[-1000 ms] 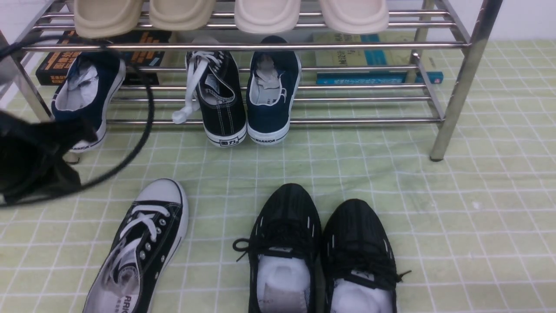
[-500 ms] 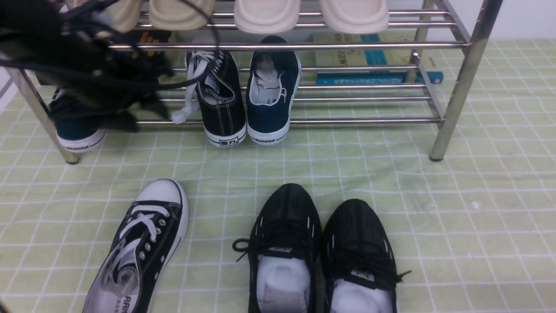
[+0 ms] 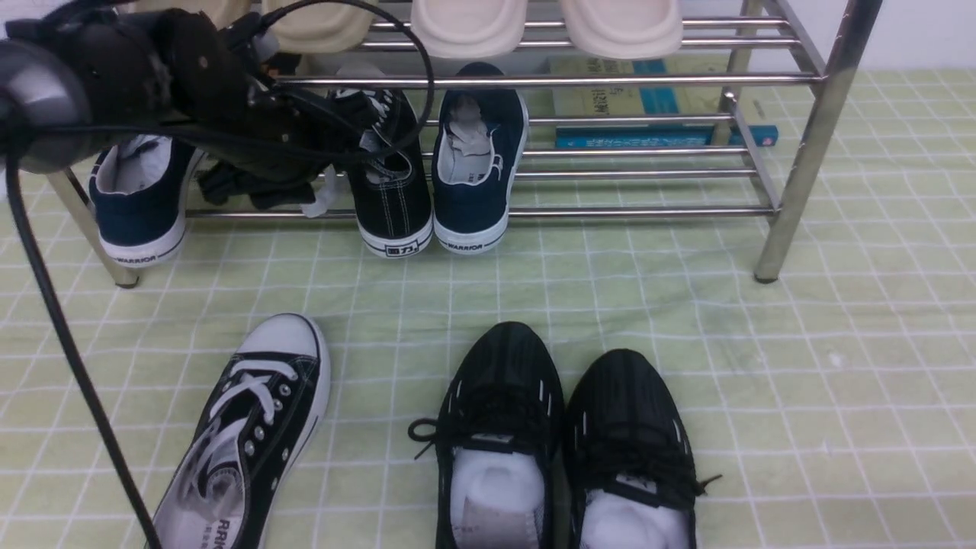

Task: Take the shoes off the shelf with your hand from the green coffee tablecloth.
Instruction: 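Grasp the leftmost shoe on the bottom shelf of the shoe rack with the left gripper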

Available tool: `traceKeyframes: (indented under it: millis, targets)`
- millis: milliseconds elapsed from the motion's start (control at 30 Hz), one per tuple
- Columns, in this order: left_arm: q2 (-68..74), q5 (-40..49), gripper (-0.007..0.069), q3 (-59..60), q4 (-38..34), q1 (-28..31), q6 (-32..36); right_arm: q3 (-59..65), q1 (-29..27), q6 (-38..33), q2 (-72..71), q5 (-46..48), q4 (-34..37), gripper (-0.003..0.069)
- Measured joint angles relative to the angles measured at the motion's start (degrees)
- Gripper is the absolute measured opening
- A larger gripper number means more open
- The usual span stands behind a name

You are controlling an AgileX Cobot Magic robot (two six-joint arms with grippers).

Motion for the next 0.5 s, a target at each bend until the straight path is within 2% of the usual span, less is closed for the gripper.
traceKeyframes:
  millis: [333, 467, 500]
  targets:
    - [3.1, -3.4, 0.0448, -0.2, -3.2, -0.3, -0.1, 0.0, 0.0, 0.0, 0.0, 0.0, 0.0, 0.0239]
    - [3.7, -5.0, 0.0384, -0.2, -3.3, -0.3, -0.1, 0.0, 0.0, 0.0, 0.0, 0.0, 0.0, 0.0239]
    - [3.7, -5.0, 0.0337, -0.2, -3.5, -0.3, -0.2, 0.0, 0.0, 0.0, 0.0, 0.0, 0.0, 0.0239]
